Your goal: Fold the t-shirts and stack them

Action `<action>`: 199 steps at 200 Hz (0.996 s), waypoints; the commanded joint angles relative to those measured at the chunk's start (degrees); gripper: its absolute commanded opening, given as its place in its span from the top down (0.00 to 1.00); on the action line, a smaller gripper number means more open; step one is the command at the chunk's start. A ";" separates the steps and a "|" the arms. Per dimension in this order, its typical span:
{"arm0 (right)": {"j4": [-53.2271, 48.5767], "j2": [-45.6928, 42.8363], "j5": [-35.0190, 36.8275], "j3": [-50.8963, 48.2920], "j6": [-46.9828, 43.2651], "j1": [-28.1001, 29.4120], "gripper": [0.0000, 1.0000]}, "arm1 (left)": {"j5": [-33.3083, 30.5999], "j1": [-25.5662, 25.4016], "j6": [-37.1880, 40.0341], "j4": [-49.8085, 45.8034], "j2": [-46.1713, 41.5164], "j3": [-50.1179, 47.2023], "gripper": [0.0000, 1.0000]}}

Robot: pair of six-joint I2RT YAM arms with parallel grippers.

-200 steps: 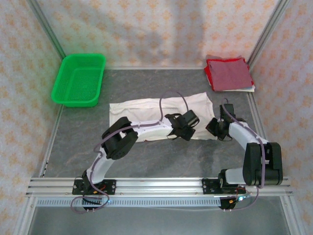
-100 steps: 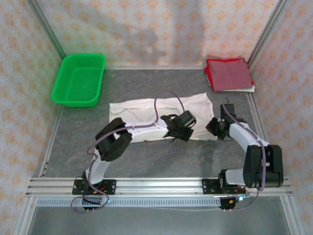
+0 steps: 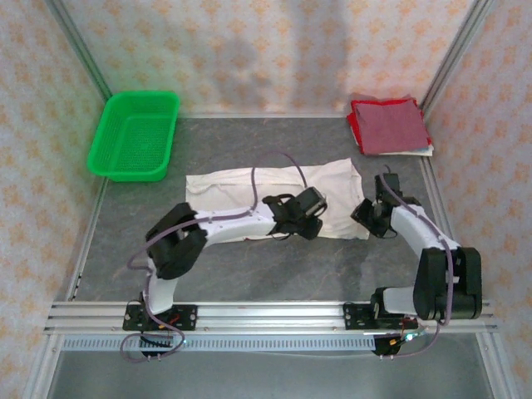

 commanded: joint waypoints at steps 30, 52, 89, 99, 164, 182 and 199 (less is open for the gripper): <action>-0.08 -4.08 7.97 12.27 -1.43 7.93 0.56 | -3.65 14.81 3.89 -2.05 -14.49 -5.16 0.49; 2.48 3.75 6.17 17.12 -2.12 11.56 0.58 | -5.89 21.55 7.32 -5.34 -14.43 -4.87 0.53; 7.46 17.25 -0.64 22.29 -1.53 12.64 0.63 | -9.16 28.37 18.06 -8.89 -10.52 -3.31 0.57; 7.92 19.83 -1.29 23.35 -1.45 12.63 0.64 | -9.97 28.69 22.89 -11.10 -7.83 -1.47 0.57; 9.89 27.93 -2.72 23.05 -0.93 11.87 0.65 | -12.40 28.01 44.46 -15.53 9.20 10.05 0.50; 10.15 27.98 -2.97 21.72 -0.74 11.40 0.66 | -13.40 28.02 46.87 -17.30 12.73 14.30 0.48; 10.89 27.32 -2.76 20.19 -0.45 10.98 0.67 | -14.10 28.00 48.25 -17.03 14.55 16.50 0.49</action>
